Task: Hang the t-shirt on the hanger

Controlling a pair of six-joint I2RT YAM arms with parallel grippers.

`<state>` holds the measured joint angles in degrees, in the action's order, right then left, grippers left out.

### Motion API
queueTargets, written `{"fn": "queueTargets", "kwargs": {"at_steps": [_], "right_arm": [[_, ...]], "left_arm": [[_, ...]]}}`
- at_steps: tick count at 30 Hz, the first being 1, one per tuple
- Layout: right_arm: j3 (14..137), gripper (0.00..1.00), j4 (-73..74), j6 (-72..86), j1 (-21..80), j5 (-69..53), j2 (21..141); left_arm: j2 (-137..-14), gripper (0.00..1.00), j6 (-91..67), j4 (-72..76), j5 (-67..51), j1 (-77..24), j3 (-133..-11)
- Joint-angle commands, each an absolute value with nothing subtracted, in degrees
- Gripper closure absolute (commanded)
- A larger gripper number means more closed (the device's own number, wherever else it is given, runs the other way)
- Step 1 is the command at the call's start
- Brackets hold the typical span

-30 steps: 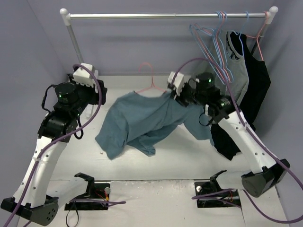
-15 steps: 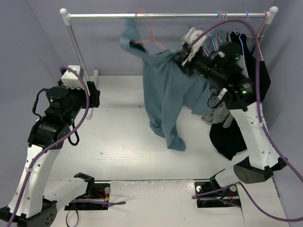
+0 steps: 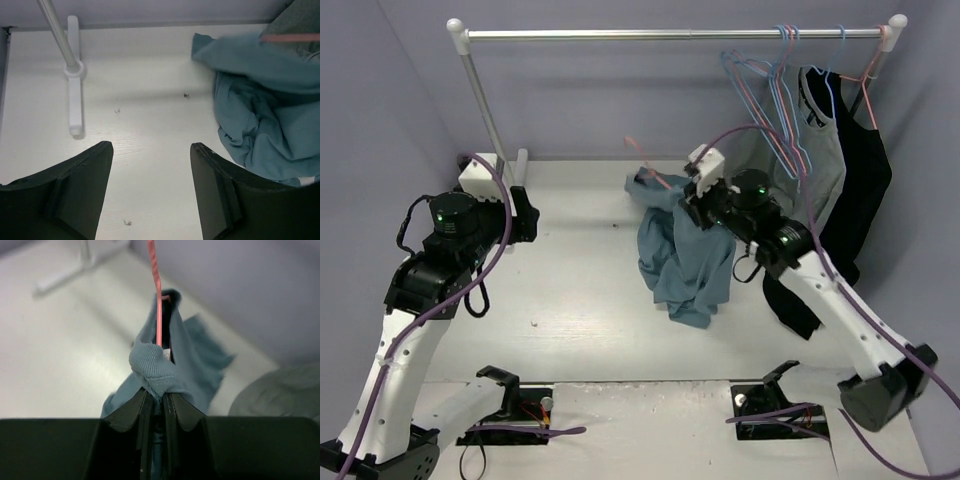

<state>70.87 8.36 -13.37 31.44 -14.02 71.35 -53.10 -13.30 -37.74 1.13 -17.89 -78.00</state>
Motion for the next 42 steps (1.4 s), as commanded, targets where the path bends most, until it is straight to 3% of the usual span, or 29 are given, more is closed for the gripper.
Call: {"fn": "queueTargets", "kwargs": {"at_steps": [1, 18, 42], "right_arm": [[72.6, 1.0, -12.2, -11.1, 31.5, -8.1, 65.5], [82.7, 1.0, -32.9, -6.8, 28.7, 5.8, 76.0], [91.0, 1.0, -32.9, -6.4, 22.9, -1.2, 88.8]], "left_arm": [[-52.0, 0.37, -16.2, -36.9, 0.0, -17.7, -77.7], [-49.9, 0.37, -17.7, -38.7, 0.0, -17.7, -75.9], [-50.7, 0.37, -16.4, -38.7, 0.0, -17.7, -74.7]]}}
